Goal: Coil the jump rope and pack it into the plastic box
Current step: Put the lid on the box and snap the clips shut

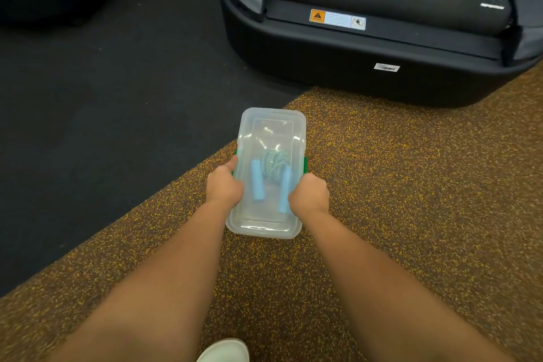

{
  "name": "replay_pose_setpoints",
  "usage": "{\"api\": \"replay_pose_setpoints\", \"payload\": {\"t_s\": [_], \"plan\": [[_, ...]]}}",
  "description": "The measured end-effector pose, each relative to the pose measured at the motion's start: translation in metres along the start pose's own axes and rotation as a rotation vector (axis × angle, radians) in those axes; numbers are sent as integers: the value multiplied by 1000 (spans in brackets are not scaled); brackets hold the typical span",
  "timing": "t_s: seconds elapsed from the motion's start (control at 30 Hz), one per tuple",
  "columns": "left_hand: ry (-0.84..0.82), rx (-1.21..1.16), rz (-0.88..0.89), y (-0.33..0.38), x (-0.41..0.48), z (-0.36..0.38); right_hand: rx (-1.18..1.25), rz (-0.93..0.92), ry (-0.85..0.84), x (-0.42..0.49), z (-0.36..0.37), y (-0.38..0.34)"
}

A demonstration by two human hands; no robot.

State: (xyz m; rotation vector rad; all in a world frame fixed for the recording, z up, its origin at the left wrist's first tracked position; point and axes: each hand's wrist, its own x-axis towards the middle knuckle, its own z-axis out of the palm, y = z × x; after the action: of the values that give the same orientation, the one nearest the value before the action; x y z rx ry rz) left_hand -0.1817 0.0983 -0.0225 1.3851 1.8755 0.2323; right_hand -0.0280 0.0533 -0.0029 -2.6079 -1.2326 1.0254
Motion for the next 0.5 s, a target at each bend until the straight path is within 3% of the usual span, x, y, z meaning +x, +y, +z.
{"api": "replay_pose_setpoints", "payload": {"t_s": [0.5], "plan": [[-10, 89, -44, -5, 6, 2, 0, 53, -75, 9, 5, 5]]}}
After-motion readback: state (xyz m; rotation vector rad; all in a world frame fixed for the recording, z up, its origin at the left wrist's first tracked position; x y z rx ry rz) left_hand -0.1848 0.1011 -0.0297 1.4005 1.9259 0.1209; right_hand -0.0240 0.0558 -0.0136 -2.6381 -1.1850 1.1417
